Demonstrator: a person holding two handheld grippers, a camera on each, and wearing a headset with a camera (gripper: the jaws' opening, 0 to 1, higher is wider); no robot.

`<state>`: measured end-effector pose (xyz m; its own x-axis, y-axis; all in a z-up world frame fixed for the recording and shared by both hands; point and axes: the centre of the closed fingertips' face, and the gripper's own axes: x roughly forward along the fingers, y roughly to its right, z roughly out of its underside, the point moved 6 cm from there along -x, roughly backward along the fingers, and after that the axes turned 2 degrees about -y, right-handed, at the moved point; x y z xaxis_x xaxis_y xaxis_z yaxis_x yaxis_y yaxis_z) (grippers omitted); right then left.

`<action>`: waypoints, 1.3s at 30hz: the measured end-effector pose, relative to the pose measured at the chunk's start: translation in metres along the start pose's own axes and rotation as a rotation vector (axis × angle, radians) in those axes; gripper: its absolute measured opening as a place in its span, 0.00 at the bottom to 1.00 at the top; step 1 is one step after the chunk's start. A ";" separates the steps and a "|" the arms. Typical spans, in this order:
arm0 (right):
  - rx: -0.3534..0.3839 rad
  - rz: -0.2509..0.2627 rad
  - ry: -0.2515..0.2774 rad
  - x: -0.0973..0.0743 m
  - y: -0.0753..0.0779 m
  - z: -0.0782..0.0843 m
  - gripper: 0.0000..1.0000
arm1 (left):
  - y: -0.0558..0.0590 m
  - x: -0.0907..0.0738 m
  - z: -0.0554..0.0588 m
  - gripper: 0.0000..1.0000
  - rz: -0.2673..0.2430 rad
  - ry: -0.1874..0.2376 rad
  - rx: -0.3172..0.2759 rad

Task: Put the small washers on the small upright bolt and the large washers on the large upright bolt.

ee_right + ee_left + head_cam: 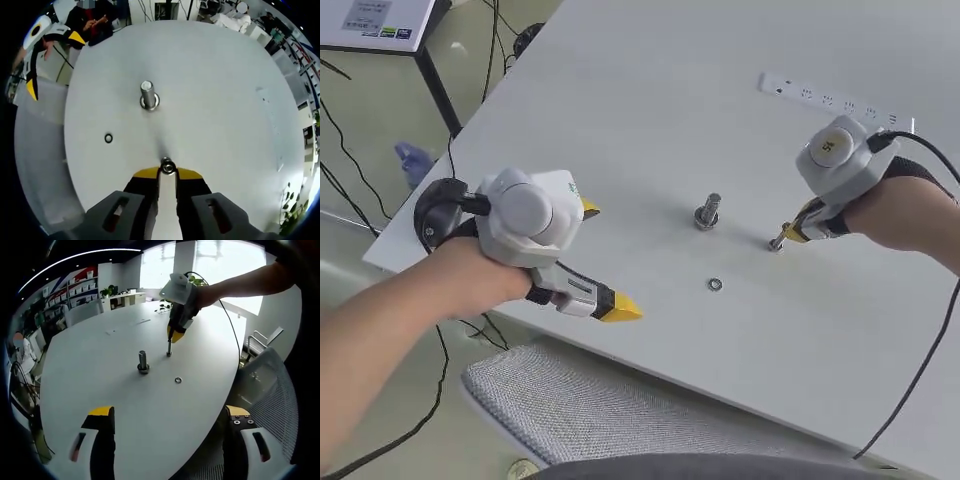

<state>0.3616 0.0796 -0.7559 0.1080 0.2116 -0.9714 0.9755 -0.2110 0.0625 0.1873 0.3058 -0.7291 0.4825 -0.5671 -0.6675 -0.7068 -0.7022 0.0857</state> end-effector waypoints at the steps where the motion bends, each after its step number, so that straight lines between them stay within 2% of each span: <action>1: 0.000 0.001 0.000 0.000 0.000 0.000 0.12 | 0.000 0.000 0.000 0.89 -0.001 0.002 -0.002; 9: -0.002 0.002 -0.007 0.007 0.001 0.004 0.12 | -0.002 -0.003 -0.003 0.88 -0.009 0.007 0.006; 12: -0.003 -0.001 -0.005 0.014 0.006 0.004 0.12 | -0.004 -0.003 -0.003 0.88 -0.011 0.005 0.002; 26: -0.013 -0.012 -0.019 0.027 0.000 0.004 0.12 | -0.004 -0.003 0.000 0.87 -0.013 0.002 0.002; 34: -0.010 -0.019 -0.028 0.041 0.002 0.008 0.12 | -0.004 -0.003 0.005 0.86 -0.012 -0.011 -0.006; 39: -0.007 -0.025 -0.035 0.043 0.001 0.010 0.12 | -0.004 -0.003 0.003 0.86 -0.010 -0.006 -0.010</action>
<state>0.3658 0.0789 -0.8001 0.0774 0.1830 -0.9801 0.9791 -0.1995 0.0401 0.1872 0.3118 -0.7296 0.4866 -0.5576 -0.6725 -0.6967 -0.7122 0.0863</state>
